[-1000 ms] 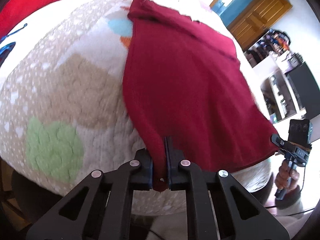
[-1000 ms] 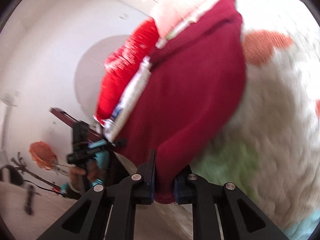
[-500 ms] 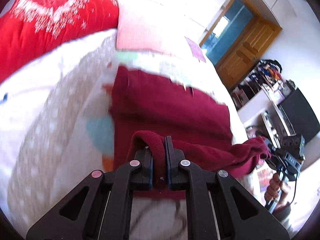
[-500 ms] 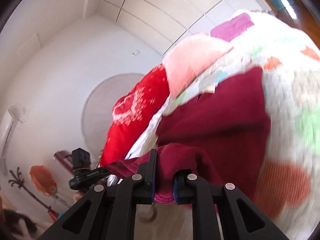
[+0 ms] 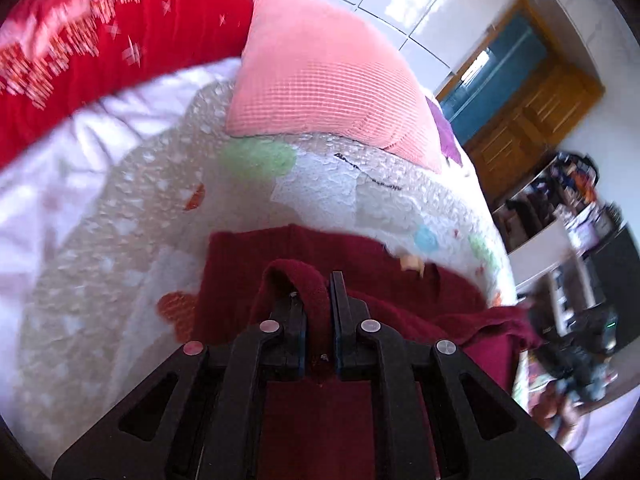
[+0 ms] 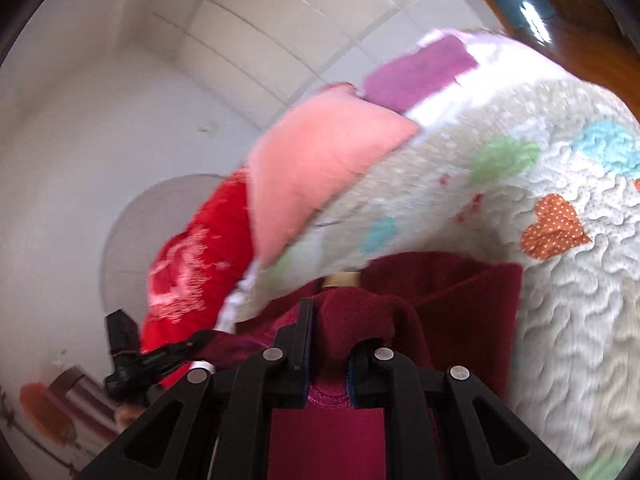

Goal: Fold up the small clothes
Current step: 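Lift the hem with both grippers and fold it over toward the collar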

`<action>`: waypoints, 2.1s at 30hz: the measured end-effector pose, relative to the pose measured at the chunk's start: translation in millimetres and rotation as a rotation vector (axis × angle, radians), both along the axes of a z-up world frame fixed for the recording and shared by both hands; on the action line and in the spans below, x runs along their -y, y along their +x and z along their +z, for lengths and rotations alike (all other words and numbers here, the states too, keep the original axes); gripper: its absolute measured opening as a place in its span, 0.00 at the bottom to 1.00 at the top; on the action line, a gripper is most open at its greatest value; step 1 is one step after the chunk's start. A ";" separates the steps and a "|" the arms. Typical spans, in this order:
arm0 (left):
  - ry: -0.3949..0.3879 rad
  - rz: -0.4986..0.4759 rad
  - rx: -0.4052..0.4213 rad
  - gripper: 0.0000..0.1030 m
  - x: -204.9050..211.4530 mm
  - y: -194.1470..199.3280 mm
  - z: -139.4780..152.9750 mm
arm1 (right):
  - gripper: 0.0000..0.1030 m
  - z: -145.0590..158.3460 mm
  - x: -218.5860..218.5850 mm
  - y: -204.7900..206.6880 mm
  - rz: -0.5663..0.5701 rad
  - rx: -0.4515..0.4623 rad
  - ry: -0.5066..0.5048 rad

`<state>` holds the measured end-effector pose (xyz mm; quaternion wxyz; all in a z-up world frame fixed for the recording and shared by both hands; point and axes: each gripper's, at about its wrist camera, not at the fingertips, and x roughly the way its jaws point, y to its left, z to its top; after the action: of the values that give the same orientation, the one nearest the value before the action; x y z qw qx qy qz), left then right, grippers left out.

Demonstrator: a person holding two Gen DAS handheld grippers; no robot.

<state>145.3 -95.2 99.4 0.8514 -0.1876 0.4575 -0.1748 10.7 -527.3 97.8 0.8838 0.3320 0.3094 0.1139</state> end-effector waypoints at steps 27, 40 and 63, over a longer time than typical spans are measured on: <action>0.218 0.127 -0.096 0.72 22.8 50.9 -62.3 | 0.34 -48.4 -10.2 75.8 -0.124 -0.221 -0.373; 0.339 0.082 0.063 0.72 32.2 -0.3 -25.1 | 0.35 -0.6 -41.5 9.7 -0.053 -0.145 -0.471; 0.354 0.055 0.037 0.72 9.7 -66.9 -27.0 | 0.38 -16.2 -63.2 -58.2 -0.088 -0.220 -0.469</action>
<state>78.4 -104.9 72.5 0.8839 -0.0442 0.4602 -0.0715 -47.5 -464.0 81.6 0.9017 0.1416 0.4068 -0.0366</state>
